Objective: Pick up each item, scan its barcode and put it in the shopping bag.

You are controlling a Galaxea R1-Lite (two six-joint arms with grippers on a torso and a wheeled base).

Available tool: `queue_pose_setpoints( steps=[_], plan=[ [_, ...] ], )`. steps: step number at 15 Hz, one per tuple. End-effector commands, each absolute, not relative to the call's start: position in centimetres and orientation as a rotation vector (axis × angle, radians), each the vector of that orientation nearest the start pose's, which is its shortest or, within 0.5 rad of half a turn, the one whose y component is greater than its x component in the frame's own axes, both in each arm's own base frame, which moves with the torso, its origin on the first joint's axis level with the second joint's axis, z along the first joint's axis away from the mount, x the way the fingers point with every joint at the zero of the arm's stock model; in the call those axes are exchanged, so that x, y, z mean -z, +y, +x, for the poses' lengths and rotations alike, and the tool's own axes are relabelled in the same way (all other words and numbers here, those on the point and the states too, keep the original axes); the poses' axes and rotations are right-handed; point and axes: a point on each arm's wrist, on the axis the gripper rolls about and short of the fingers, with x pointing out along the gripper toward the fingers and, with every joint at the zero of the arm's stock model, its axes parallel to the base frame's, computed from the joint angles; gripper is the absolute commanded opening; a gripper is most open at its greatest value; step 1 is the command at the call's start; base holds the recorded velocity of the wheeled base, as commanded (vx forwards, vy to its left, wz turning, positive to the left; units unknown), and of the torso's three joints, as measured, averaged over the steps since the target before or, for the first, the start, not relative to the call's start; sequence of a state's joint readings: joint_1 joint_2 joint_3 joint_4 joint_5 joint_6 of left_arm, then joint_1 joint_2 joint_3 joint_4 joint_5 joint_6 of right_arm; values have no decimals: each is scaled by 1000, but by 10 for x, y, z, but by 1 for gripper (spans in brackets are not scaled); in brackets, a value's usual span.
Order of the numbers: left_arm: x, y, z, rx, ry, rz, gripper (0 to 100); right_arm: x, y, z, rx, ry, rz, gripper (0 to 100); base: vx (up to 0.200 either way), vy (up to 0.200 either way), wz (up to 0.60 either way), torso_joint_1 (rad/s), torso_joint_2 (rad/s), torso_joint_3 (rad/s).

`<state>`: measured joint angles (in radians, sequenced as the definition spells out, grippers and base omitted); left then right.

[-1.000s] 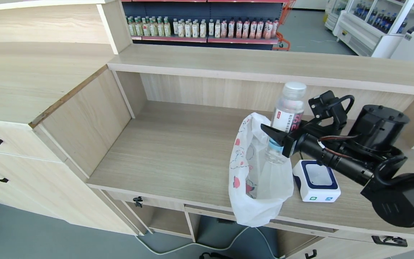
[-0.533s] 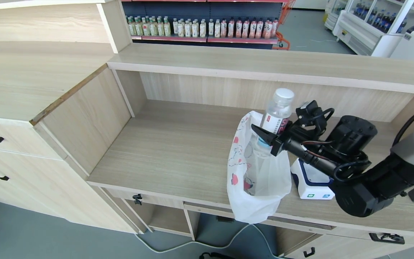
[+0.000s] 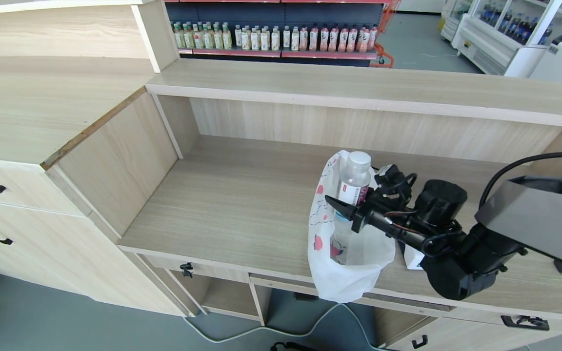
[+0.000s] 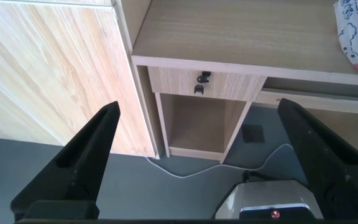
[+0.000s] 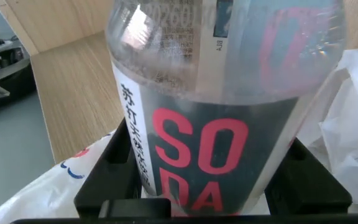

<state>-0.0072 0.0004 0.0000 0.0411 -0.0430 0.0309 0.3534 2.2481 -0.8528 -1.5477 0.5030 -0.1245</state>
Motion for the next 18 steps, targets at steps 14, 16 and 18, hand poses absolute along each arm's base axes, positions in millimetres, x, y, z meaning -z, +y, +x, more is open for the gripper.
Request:
queue_pose_setpoints(
  steps=[14,16,18],
  plan=[
    [-71,-1,-23,51,41,30,100,-35,164,406,-905,-202,-138,100,0,0,0,0,0,0],
    [-71,-1,-23,51,41,30,100,-53,161,404,-901,-233,-139,100,0,0,0,0,0,0],
    [-71,-1,-23,51,41,30,100,-77,158,399,-922,-259,-140,100,0,0,0,0,0,0]
  ],
)
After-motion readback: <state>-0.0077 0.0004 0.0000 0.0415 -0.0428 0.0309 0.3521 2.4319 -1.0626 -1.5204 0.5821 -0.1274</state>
